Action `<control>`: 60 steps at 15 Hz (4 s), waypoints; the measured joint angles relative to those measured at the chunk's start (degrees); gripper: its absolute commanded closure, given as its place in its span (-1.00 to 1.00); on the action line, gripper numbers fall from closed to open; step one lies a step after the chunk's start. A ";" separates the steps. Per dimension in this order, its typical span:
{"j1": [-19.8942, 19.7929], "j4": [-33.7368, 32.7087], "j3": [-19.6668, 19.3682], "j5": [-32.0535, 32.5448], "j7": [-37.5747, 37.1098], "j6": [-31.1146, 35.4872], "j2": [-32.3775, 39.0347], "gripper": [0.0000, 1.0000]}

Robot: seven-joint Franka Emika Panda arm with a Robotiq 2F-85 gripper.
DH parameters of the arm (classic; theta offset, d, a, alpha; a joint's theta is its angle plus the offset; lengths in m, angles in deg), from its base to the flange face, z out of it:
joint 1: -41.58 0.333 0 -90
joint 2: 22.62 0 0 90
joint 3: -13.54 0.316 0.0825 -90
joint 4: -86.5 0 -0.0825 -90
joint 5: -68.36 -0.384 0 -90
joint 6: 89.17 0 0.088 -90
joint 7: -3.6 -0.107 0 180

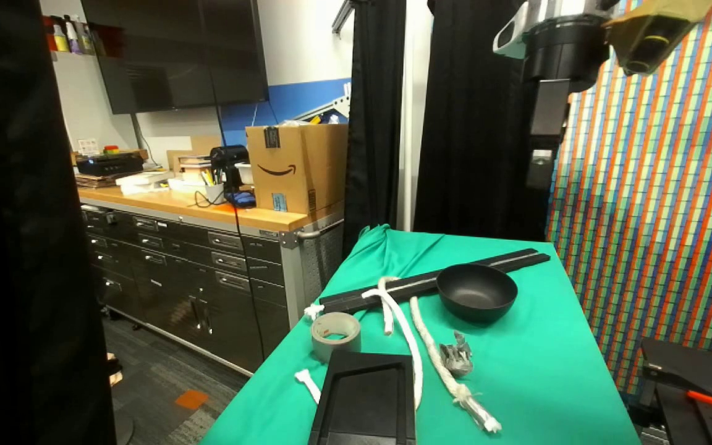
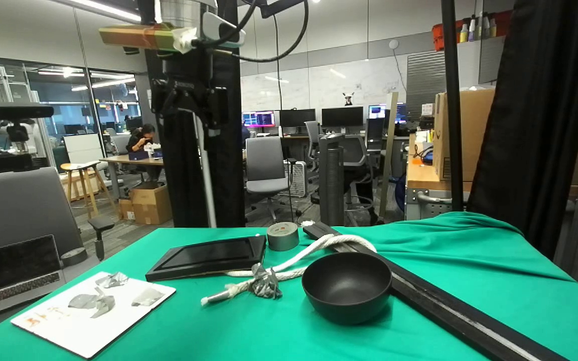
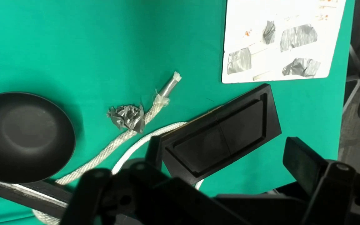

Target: Put the tape into the bowl.

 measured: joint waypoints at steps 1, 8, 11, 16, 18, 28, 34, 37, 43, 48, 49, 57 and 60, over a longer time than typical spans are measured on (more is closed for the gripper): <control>-0.38 -1.99 -0.02 0.00 -0.45 0.03 1.94 -1.00; -1.02 -21.40 0.37 0.22 -12.56 3.07 19.20 -1.00; -0.75 -29.02 0.42 2.02 -19.65 5.18 26.39 -1.00; 0.93 -36.99 -0.10 5.22 -31.25 6.92 35.70 -1.00; 1.94 -39.11 -0.35 5.25 -34.71 7.23 39.00 -1.00; 4.66 -44.09 -3.72 6.96 -39.88 12.27 48.96 -1.00; 3.99 -43.84 -6.81 8.80 -39.04 13.42 51.46 -1.00; 3.64 -43.76 -7.48 8.90 -38.71 12.79 52.85 -1.00; 3.75 -43.73 -7.52 8.90 -38.71 11.74 55.81 -1.00; 3.89 -43.87 -7.52 8.90 -38.71 13.33 59.32 -1.00; 3.88 -43.91 -7.53 8.90 -38.71 14.03 60.10 -1.00; 3.78 -43.97 -8.58 8.90 -38.71 17.42 62.91 -1.00; 3.72 -43.96 -8.80 8.90 -38.71 17.67 63.25 -1.00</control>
